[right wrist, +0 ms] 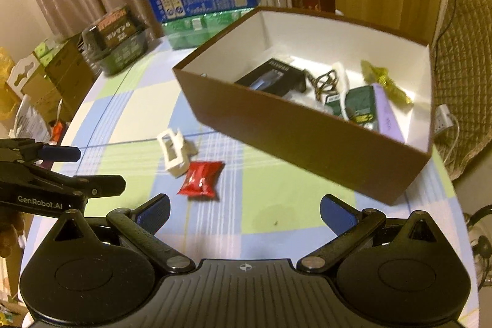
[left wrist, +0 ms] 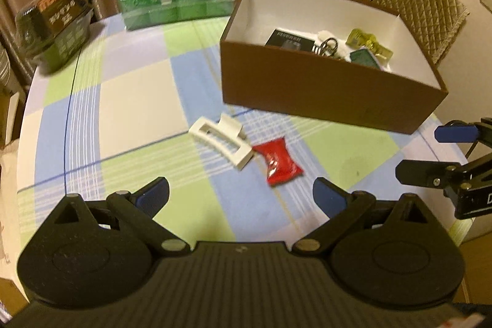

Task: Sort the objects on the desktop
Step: 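Move both tools back toward the white holder and red candy packet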

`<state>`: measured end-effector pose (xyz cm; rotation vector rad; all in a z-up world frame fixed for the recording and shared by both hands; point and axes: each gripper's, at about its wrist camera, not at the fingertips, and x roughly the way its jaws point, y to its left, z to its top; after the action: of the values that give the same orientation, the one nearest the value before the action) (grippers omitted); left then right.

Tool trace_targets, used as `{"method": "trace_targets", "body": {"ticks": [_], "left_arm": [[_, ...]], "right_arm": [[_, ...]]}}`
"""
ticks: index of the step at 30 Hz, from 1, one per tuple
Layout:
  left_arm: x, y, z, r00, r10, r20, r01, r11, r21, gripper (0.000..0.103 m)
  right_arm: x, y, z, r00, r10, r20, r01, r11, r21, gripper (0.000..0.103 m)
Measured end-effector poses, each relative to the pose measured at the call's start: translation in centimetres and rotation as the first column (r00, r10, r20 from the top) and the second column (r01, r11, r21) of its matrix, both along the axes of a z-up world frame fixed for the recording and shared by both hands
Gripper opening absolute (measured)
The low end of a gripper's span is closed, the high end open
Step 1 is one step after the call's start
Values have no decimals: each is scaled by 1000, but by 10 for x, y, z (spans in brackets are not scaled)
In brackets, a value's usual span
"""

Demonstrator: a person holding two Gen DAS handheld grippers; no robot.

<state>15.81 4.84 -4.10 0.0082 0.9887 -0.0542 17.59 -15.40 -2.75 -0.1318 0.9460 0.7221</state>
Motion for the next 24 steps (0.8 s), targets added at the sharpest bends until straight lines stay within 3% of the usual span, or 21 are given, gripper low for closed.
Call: {"method": "trace_targets", "body": {"ticks": [24], "left_arm": [[-20,37,-34,989,109,-102,-107,994,20,98]], "right_arm": [[-10,42,-38,993,62,-98,-68,996,-56,101]]}}
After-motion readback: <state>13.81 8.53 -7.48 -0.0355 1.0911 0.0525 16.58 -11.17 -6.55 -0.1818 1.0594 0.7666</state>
